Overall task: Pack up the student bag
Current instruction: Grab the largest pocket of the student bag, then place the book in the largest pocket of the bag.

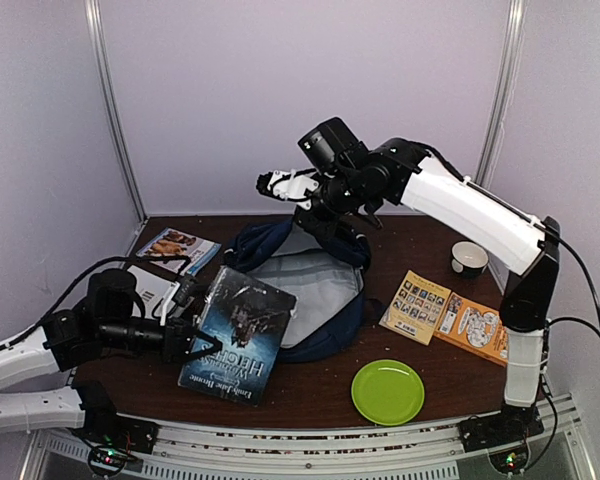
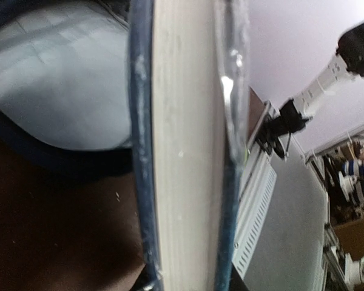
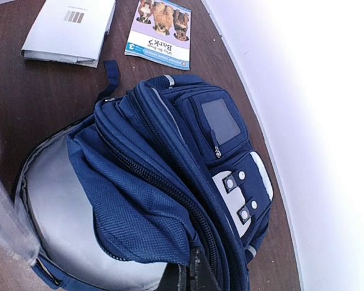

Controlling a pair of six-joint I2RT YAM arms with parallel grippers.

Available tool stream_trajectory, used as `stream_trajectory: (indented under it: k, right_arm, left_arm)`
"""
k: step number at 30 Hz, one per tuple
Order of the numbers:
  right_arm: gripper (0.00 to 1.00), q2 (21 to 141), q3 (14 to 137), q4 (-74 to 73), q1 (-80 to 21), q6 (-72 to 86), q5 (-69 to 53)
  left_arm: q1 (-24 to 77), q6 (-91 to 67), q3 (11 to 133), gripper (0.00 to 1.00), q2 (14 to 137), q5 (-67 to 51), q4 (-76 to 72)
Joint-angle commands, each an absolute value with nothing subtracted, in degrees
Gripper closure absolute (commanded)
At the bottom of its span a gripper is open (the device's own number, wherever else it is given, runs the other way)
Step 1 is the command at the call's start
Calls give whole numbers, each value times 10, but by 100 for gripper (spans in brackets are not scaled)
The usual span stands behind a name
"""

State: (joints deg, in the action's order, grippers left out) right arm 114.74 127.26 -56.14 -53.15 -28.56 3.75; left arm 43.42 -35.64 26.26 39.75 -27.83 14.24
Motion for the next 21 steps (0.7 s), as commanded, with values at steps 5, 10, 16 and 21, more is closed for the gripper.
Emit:
stream_trajectory:
  k: [5,10,16,21]
  right_arm:
    - [100,1149,1292,-501,-530,-279,78]
    - [100,1134,1295,-499,-529,-272,63]
    - [100,1125,1294,-502,-528,-262,52]
    - [100,1117,1296,-504,-528,-258,35]
  left_arm:
    - [445,-164,477,100,377,-339,335]
    - [445,-196,472,100,463,-387,289]
    - [451,-282,399,100,501,-360,77]
    - [462,-341,369,100,560,-263,-19]
